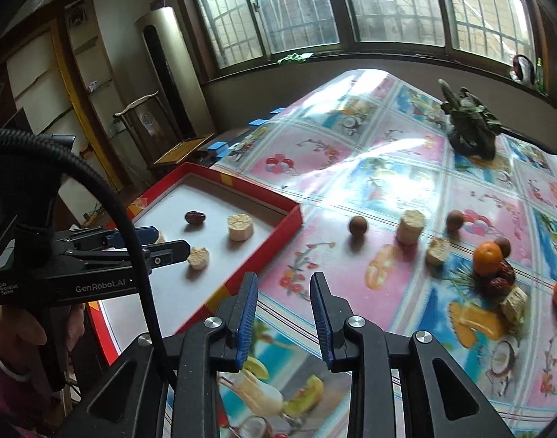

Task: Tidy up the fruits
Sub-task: 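Carry both slices into the red tray and open both tools, then grasp a brown round fruit with the left tool while the right tool grasps a pale chunk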

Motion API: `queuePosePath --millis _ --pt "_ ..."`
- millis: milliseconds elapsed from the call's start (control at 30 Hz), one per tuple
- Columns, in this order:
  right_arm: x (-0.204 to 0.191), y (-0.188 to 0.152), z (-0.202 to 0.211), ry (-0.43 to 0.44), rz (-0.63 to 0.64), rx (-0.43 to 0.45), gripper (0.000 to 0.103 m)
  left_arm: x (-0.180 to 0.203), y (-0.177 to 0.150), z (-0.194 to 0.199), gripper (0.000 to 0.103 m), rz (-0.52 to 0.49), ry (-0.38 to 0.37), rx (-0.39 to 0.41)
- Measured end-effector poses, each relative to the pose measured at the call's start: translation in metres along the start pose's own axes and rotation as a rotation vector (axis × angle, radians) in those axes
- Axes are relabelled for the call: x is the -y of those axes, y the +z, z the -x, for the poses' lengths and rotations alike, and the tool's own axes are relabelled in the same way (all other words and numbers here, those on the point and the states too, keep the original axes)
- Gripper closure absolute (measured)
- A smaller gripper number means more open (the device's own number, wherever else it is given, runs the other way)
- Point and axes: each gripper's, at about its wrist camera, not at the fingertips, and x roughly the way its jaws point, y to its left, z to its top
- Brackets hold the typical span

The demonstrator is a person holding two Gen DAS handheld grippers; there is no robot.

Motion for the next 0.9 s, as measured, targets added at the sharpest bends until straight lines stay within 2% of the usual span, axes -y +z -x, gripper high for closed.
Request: queuePosePath --millis 233,400,700,900 --pt "0.055 -0.025 0.033 -0.114 -0.082 0.005 0.074 0.049 0.006 -0.007 0.043 -0.055 -0.055 -0.014" --pt "0.083 -0.038 0.052 -0.156 -0.131 0.021 0.073 0.077 0.009 -0.015 0.043 -0.082 -0.073 -0.027" --pt "0.116 -0.052 0.068 -0.178 -0.177 0.036 0.070 0.108 0.024 -0.042 0.043 -0.099 -0.113 -0.067" --pt "0.131 -0.053 0.069 -0.181 -0.182 0.041 0.070 0.112 0.047 -0.066 0.043 -0.073 -0.135 -0.079"
